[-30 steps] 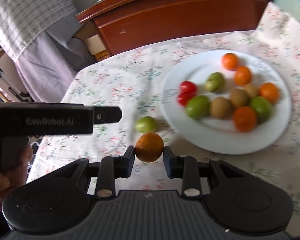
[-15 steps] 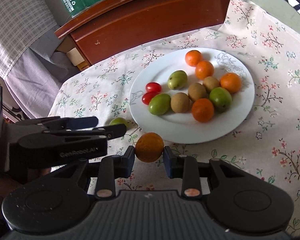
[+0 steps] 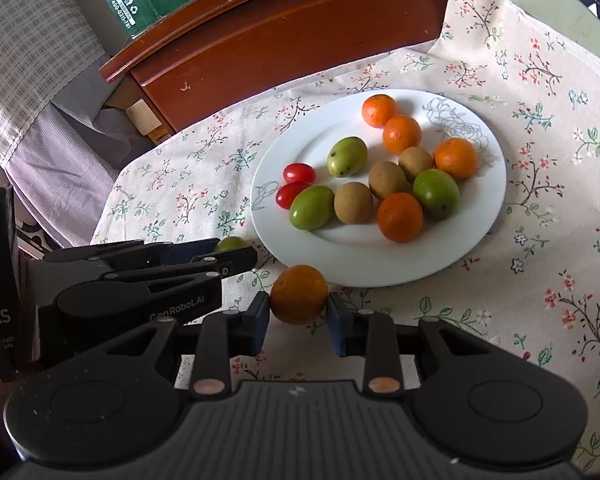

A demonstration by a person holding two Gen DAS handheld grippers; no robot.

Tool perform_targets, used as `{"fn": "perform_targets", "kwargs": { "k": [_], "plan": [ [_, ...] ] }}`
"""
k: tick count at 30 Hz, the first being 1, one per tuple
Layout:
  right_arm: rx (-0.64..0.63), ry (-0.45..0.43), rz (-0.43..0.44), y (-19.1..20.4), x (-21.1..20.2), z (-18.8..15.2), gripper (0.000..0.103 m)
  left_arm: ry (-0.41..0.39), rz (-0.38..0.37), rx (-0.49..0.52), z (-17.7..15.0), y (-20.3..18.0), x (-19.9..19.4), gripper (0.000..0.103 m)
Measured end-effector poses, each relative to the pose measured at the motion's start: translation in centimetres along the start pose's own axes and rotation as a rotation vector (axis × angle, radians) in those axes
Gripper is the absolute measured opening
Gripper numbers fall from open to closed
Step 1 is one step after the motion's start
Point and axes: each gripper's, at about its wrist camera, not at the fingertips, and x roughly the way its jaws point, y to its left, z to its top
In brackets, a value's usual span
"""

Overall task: Organize fruits
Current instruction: 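Grasp the orange with the right gripper while the left grasps the green plum, then lift the orange and green plum and carry both over the white plate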

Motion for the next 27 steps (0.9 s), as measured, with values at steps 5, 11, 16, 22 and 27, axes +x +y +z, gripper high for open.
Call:
{"fn": "perform_targets", "kwargs": {
  "k": [5, 11, 16, 22, 27],
  "plan": [
    [-0.003, -0.009, 0.010, 0.1, -0.2, 0.2, 0.031, -0.029, -0.003, -0.014, 0.5, 0.0, -1.2, 0.027],
    [-0.003, -0.070, 0.036, 0.2, -1.6, 1.2, 0.031, -0.110, -0.015, -0.043, 2.2, 0.3, -3.5, 0.027],
    [-0.004, -0.145, 0.041, 0.0, -3.0, 2.7, 0.031, -0.181, -0.008, -0.046, 3.5, 0.4, -5.3, 0.027],
    [0.000, -0.227, 0.039, -0.4, -4.6, 4.5, 0.031, -0.228, -0.025, -0.075, 5.0, 0.6, -6.5, 0.027],
    [0.012, -0.290, 0.034, -0.9, -5.6, 5.8, 0.031, -0.251, -0.034, -0.093, 6.2, 0.5, -7.0, 0.027]
  ]
}}
